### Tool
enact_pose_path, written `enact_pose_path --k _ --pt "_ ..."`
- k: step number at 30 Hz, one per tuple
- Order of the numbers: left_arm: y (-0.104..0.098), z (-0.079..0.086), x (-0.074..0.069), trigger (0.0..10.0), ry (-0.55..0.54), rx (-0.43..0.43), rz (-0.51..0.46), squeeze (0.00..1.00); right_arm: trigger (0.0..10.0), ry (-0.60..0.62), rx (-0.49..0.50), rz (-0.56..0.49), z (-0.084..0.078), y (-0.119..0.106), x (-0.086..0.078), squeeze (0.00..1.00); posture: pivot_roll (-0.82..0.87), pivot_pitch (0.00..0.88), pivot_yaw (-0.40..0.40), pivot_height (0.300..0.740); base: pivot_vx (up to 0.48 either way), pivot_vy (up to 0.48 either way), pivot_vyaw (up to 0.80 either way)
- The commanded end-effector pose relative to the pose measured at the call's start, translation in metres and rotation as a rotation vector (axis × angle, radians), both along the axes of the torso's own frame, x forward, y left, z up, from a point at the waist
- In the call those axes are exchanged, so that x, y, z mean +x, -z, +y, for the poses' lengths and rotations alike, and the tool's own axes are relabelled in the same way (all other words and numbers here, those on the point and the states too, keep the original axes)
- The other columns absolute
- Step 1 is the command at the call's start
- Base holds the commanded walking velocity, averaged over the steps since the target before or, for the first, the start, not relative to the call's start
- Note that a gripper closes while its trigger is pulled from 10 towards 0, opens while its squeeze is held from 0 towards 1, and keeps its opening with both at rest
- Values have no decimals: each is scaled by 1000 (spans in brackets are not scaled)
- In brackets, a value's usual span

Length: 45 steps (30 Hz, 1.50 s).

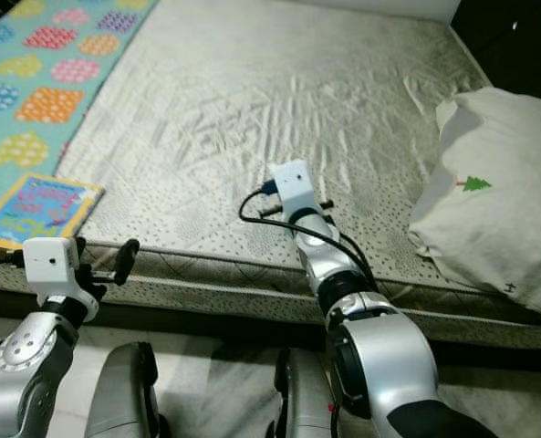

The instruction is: Clean up the room

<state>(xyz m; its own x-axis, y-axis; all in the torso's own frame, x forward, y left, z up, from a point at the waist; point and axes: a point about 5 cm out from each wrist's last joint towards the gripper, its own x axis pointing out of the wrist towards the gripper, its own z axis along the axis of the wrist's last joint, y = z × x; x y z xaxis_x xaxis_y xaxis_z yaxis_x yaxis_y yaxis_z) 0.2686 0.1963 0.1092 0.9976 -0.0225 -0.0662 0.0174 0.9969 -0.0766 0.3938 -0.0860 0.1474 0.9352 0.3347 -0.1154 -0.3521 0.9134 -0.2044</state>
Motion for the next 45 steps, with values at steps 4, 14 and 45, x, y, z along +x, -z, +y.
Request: enact_pose_path --k 4,14,45 --pt "3 -8 13 10000 3 26 -26 0 10000 19 123 1 -16 0 0 0 -1 0 -47 564 0 0 0" --pt "-1 -3 10 10000 6 -18 -94 0 10000 186 259 -52 -68 37 -41 0 -83 0 -22 564 0 0 0" --pt "18 -9 -19 10000 43 -70 -29 0 10000 246 417 -65 -89 -2 -71 0 -110 0 -33 581 0 0 -136"
